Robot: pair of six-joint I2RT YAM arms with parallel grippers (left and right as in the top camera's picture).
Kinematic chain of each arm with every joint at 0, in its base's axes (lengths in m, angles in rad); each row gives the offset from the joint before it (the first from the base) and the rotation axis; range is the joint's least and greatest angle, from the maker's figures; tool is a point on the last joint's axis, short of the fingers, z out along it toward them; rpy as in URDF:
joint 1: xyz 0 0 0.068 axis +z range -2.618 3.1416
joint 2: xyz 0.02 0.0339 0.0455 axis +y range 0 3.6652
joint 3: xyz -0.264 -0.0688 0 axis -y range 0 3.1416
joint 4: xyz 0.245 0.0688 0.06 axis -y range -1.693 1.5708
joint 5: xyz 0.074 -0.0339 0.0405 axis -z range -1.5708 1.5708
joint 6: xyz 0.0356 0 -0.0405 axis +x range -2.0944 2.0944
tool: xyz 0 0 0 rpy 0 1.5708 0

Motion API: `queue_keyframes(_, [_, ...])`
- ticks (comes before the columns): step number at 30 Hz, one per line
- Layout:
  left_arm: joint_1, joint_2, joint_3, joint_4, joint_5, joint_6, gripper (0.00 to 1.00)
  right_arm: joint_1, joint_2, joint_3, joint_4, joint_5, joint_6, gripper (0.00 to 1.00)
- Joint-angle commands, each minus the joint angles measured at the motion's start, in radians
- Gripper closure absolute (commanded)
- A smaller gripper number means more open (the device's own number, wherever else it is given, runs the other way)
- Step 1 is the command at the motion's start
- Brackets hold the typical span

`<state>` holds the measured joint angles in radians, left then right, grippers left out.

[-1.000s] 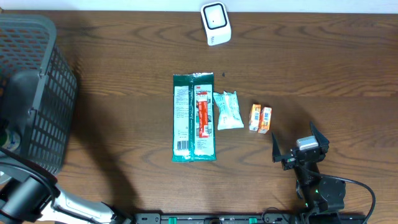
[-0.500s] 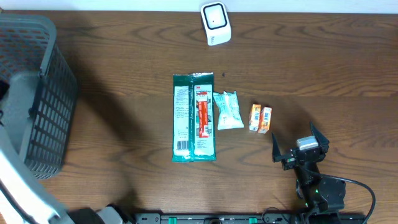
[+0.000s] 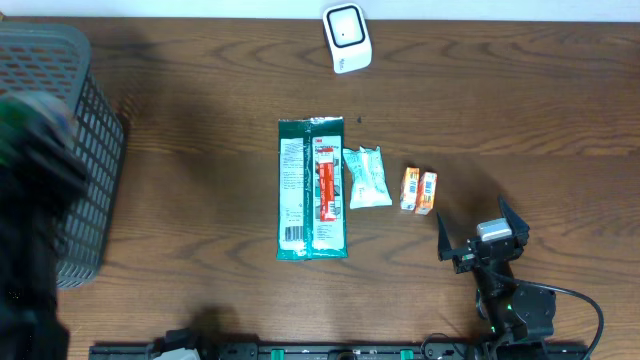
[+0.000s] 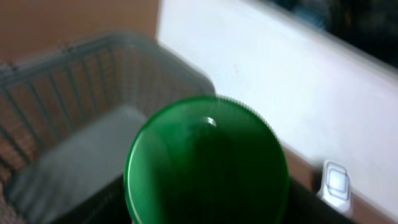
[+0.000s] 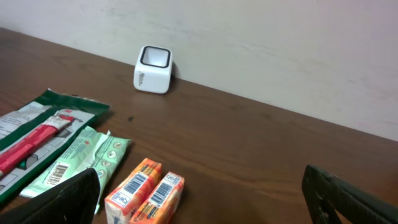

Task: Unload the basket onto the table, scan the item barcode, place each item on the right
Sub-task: 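Carry the green-lidded jar with the left gripper beside the glove package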

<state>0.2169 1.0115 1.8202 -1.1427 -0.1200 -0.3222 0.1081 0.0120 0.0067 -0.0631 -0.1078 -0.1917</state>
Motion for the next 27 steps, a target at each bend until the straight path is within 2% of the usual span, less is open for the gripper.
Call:
queue_keyframes(1, [-0.12, 0.027, -0.002, -0.108, -0.023, -0.059, 0.51, 0.006, -0.005, -0.001, -0.004, 0.002, 0.003, 0.01])
queue_keyframes(4, [-0.237, 0.088, -0.002, -0.249, -0.023, -0.096, 0.51, 0.006, -0.005, -0.001, -0.004, 0.002, 0.003, 0.01])
queue_keyframes(11, [-0.42, 0.307, -0.003, -0.411, -0.023, -0.141, 0.51, 0.006, -0.005, -0.001, -0.004, 0.002, 0.003, 0.01])
queue_keyframes(17, [-0.546, 0.568, -0.003, -0.481, -0.023, -0.151, 0.5, 0.006, -0.005, -0.001, -0.004, 0.002, 0.003, 0.01])
queue_keyframes(27, [-0.612, 0.967, -0.003, -0.494, 0.032, -0.135, 0.5, 0.006, -0.005, -0.001, -0.004, 0.002, 0.004, 0.01])
